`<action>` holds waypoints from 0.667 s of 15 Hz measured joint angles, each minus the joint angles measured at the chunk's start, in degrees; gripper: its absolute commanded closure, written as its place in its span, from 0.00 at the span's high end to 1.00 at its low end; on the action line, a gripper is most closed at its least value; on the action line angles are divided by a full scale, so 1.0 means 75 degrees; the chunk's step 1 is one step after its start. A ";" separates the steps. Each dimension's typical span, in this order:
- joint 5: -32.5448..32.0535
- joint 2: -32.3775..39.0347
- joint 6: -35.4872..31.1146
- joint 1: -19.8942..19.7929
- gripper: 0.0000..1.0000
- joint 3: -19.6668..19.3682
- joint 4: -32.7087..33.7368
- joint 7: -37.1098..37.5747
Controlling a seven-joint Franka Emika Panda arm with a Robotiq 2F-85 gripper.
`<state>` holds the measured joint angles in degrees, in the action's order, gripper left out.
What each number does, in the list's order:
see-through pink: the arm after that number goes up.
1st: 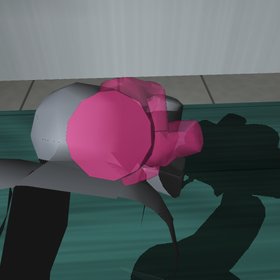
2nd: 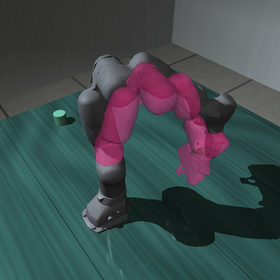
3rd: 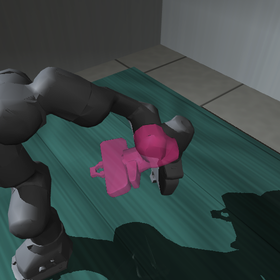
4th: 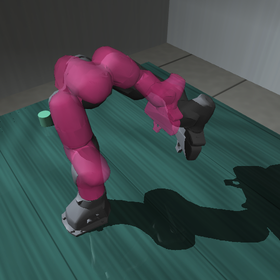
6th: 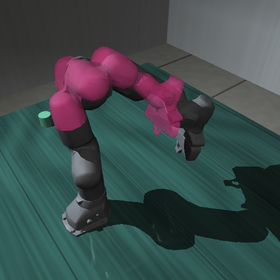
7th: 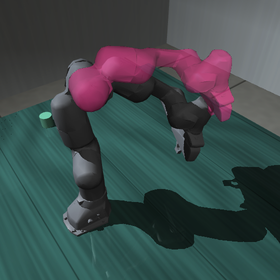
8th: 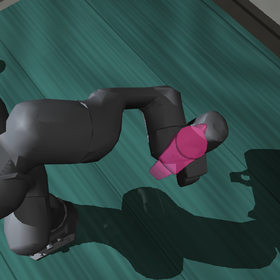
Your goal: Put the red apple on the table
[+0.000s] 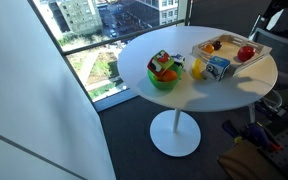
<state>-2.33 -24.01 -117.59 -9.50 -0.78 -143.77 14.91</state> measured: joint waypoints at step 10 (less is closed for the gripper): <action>-0.0389 0.0703 -0.0707 -0.0439 1.00 -0.0269 -0.0060 0.0881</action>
<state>-5.25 -18.74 -122.89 -12.79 -2.80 -144.23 21.51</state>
